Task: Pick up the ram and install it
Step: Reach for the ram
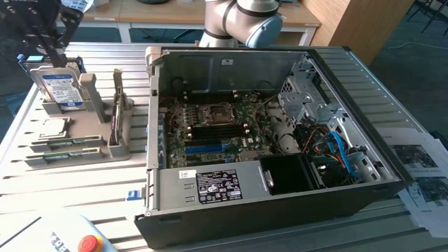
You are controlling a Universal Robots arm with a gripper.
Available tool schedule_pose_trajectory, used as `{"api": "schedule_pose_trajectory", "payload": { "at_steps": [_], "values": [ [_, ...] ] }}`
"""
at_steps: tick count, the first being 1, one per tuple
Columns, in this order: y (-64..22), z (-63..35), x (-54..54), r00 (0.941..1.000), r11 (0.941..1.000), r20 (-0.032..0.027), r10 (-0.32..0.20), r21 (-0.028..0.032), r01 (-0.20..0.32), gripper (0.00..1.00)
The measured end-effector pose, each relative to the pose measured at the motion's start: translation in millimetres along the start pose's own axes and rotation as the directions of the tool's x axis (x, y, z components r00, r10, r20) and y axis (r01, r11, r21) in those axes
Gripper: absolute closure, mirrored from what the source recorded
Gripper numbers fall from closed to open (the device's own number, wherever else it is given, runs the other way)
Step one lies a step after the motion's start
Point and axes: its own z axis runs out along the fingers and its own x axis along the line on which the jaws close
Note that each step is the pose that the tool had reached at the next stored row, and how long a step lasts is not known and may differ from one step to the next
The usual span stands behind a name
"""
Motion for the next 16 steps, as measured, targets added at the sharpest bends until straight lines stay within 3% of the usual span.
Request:
{"api": "schedule_pose_trajectory", "payload": {
  "at_steps": [5,10,16],
  "values": [
    [-1.1,-0.5,20.7,1.0,1.0,-0.0001,0.0,0.0,0.0,0.9],
    [-1.2,-0.5,21.6,1.0,1.0,0.0,0.0,0.0,0.0,0.9],
    [-2.1,-0.8,33.4,1.0,1.0,0.0,0.0,0.0,0.0,0.9]
  ]
}}
